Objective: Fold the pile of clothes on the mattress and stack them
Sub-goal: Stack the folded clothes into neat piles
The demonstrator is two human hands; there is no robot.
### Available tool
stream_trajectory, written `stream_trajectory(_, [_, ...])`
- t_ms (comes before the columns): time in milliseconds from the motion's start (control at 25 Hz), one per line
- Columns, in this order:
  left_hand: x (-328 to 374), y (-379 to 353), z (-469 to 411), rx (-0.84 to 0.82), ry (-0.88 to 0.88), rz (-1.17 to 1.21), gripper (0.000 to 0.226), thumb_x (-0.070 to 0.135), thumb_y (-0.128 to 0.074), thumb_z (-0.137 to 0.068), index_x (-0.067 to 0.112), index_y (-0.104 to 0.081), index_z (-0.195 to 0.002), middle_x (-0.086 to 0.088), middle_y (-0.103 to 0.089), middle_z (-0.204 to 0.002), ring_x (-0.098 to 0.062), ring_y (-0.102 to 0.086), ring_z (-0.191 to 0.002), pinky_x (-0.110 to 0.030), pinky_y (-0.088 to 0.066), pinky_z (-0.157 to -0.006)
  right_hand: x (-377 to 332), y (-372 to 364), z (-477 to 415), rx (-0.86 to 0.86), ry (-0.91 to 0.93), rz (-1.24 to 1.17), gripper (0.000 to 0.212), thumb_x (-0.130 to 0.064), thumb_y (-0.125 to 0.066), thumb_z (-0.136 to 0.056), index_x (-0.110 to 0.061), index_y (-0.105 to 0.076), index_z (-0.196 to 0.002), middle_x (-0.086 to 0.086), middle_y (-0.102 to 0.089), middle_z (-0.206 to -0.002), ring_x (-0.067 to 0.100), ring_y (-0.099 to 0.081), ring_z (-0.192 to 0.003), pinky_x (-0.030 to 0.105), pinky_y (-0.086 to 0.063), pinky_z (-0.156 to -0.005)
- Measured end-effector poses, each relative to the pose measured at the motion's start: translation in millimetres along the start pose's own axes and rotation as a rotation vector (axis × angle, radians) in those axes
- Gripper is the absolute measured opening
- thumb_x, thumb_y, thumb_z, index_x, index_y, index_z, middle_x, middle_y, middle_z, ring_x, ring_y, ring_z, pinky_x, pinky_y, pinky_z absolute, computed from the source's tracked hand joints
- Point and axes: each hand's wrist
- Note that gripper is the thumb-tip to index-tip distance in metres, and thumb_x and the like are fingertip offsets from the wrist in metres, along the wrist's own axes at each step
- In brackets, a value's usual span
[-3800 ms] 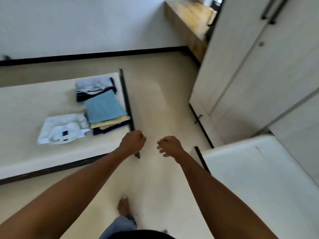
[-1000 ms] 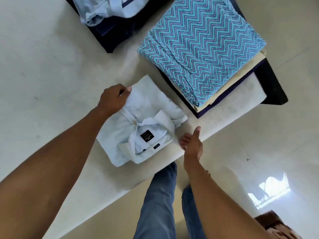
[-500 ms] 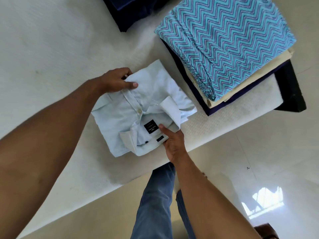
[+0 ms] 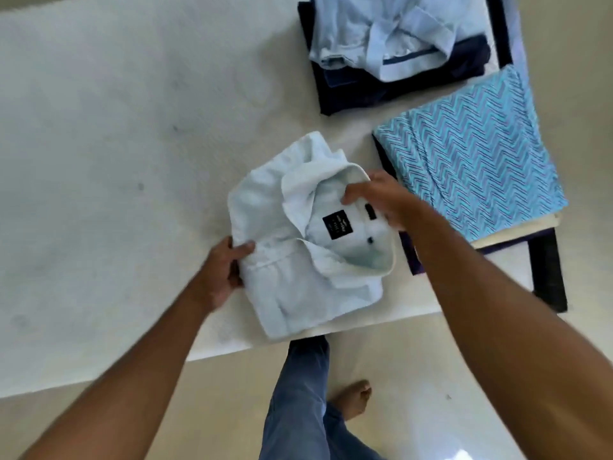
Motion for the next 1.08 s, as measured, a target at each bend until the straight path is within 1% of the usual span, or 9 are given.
stream_trajectory(80, [-33, -2, 5, 0.012, 0.103, 0.128, 0.039, 0.021, -0.070, -0.092, 0.010, -0.066, -0.130, -0.012, -0.074, -0.117, -0.031, -0.072, -0.098, -0.045, -0.062, -0.080, -24, -8, -39, -0.077, 0.012, 0.314, 0.022, -0.007, -0.074, -0.078, -0.004, -0.075, -0.100, 0.014, -0.073, -0.084, 0.032, -0.071, -0.074, 0.036, -0.059, -0.063])
stream_trajectory(200, [-54, -1, -22, 0.335, 0.198, -0.061, 0.025, 0.019, -0.063, -0.097, 0.003, -0.068, -0.116, -0.017, -0.075, -0.101, -0.033, -0.072, -0.085, -0.049, -0.062, -0.083, -22, -34, -90, 0.091, 0.225, 0.746, 0.031, -0.025, -0.071, -0.089, -0.014, -0.071, -0.118, 0.002, -0.071, -0.101, 0.022, -0.066, -0.094, 0.028, -0.053, -0.076])
stream_trajectory(400, [-7, -8, -50, 0.781, -0.489, -0.902, 0.021, 0.021, -0.061, -0.095, 0.006, -0.061, -0.110, -0.011, -0.065, -0.106, -0.029, -0.058, -0.097, -0.038, -0.042, -0.082, 60, -45, -46, 0.639, 0.568, 0.483, 0.024, -0.024, -0.059, -0.098, -0.010, -0.066, -0.116, 0.004, -0.072, -0.111, 0.022, -0.066, -0.103, 0.033, -0.050, -0.089])
stream_trajectory(560, [39, -4, -108, 0.519, -0.453, -1.214, 0.036, 0.038, -0.063, -0.097, 0.005, -0.064, -0.113, -0.022, -0.065, -0.111, -0.041, -0.060, -0.105, -0.046, -0.047, -0.085, 154, -69, 23, 0.899, 0.091, 0.067, 0.027, -0.018, -0.065, -0.093, -0.003, -0.067, -0.116, 0.011, -0.068, -0.107, 0.028, -0.064, -0.101, 0.020, -0.036, -0.080])
stream_trajectory(680, [66, -16, -133, 0.384, -0.468, -1.187, 0.033, 0.032, -0.059, -0.102, -0.001, -0.065, -0.103, -0.023, -0.068, -0.102, -0.038, -0.064, -0.095, -0.035, -0.039, -0.075, 183, -83, 29, 0.751, -0.347, -0.385, 0.058, -0.048, -0.076, -0.084, -0.008, -0.062, -0.123, 0.005, -0.070, -0.110, 0.024, -0.067, -0.102, 0.026, -0.043, -0.074])
stream_trajectory(800, [93, -40, -146, 0.338, -0.592, -1.136, 0.026, 0.027, -0.061, -0.101, 0.001, -0.062, -0.099, -0.017, -0.068, -0.098, -0.028, -0.060, -0.088, -0.030, -0.035, -0.074, 183, -85, 15, 0.675, -0.311, -0.508, 0.063, -0.052, -0.085, -0.076, -0.017, -0.061, -0.122, -0.003, -0.070, -0.109, 0.016, -0.067, -0.097, 0.029, -0.053, -0.078])
stream_trajectory(880, [95, -49, -149, 0.315, -0.607, -1.097, 0.024, 0.031, -0.060, -0.100, 0.007, -0.059, -0.097, -0.008, -0.062, -0.091, -0.022, -0.054, -0.084, -0.031, -0.036, -0.072, 182, -79, 9, 0.633, -0.304, -0.603, 0.040, -0.036, -0.084, -0.080, -0.013, -0.069, -0.110, 0.002, -0.073, -0.102, 0.023, -0.069, -0.095, 0.030, -0.053, -0.072])
stream_trajectory(960, [88, -48, -150, 0.305, -0.533, -1.005, 0.030, 0.039, -0.061, -0.100, 0.010, -0.058, -0.108, 0.001, -0.061, -0.099, -0.017, -0.056, -0.090, -0.030, -0.042, -0.078, 180, -75, 12, 0.613, -0.301, -0.691, 0.024, -0.030, -0.077, -0.082, -0.013, -0.074, -0.100, 0.002, -0.075, -0.094, 0.026, -0.069, -0.091, 0.033, -0.052, -0.071])
stream_trajectory(1080, [88, -47, -152, 0.254, -0.314, -0.898, 0.061, 0.067, -0.067, -0.088, 0.016, -0.063, -0.123, 0.005, -0.070, -0.113, -0.017, -0.067, -0.102, -0.033, -0.052, -0.086, 183, -73, 10, 0.561, -0.203, -0.788, 0.039, -0.044, -0.080, -0.080, -0.024, -0.072, -0.112, -0.004, -0.076, -0.104, 0.020, -0.072, -0.098, 0.036, -0.059, -0.081])
Point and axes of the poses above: each hand's wrist, its own z-axis away from the middle knuckle, its own y-axis out of the back of the hand, x = y × z
